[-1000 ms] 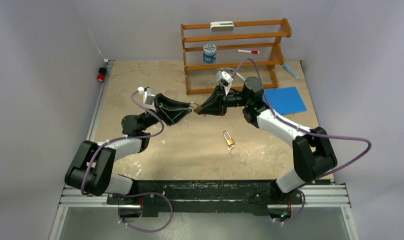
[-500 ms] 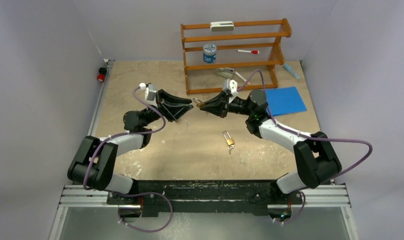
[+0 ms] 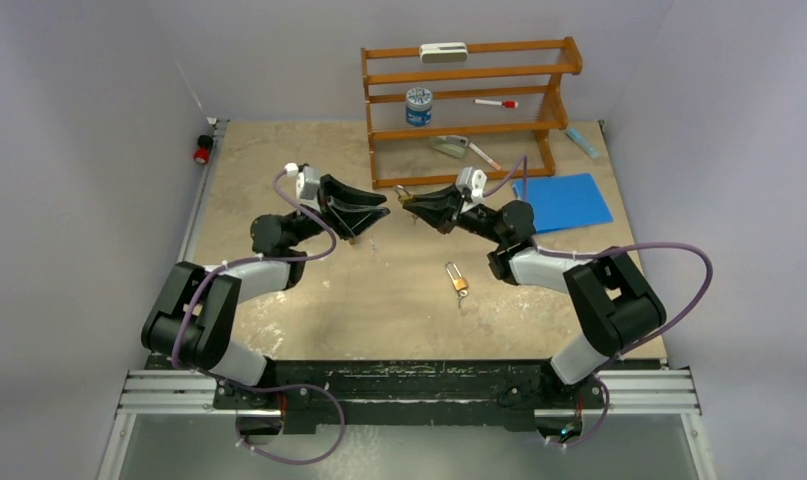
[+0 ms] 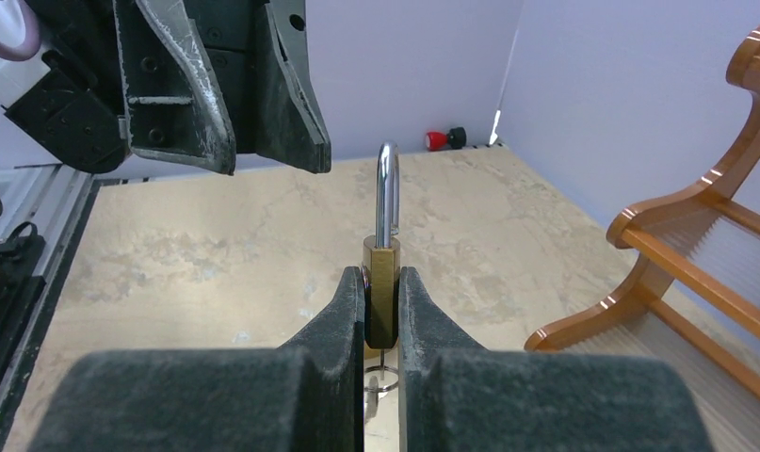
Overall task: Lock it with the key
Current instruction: Lock the lock.
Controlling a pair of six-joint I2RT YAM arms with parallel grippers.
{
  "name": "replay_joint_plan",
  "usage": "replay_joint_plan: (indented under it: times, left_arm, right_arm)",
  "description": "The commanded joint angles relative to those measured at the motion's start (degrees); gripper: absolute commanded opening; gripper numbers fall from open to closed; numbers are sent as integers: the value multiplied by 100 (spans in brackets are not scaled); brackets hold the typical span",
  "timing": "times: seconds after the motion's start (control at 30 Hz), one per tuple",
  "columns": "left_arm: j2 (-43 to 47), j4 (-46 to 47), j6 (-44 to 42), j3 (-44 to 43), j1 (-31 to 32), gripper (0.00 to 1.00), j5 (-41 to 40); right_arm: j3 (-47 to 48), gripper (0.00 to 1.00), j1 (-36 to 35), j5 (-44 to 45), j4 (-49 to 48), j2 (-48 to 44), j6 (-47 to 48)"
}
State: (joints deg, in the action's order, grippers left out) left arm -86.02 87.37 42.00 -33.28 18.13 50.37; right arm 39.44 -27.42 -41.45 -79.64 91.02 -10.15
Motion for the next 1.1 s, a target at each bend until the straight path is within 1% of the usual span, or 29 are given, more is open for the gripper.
replay_joint_plan:
  times: [0.0, 0.07, 0.33, 0.63, 0.73, 0.87, 0.93, 1.0, 1.07]
  left_arm:
    - [162, 1203, -274, -223, 15, 35, 163]
    - [153, 1196, -304, -237, 15, 35, 180]
    - [82, 1200, -375, -302, -37, 37, 120]
    - [-82, 1186, -180, -626, -29, 38, 477]
    - [-173, 1192, -46, -733, -13, 38, 715]
    - [-256, 1190, -7, -724, -3, 37, 847]
    - [-302, 1190, -16, -722, -2, 34, 877]
    - [-342, 1191, -8, -740, -2, 26, 922]
    - [-362, 1187, -7, -762, -2, 16, 961]
  right_arm:
    - [107, 0, -27, -120, -794, -63, -126]
    - [223, 0, -27, -265, -479, -80, -94]
    - [354, 0, -36, -689, -236, -25, -285]
    - [499, 0, -87, -934, -19, 43, -361]
    - [529, 0, -92, -969, -24, 90, -390]
    - [565, 0, -96, -1011, -4, 109, -402]
    - [586, 0, -93, -1029, 9, 115, -415]
    - [598, 0, -93, -1044, 36, 118, -426]
    - [608, 0, -93, -1057, 53, 117, -422]
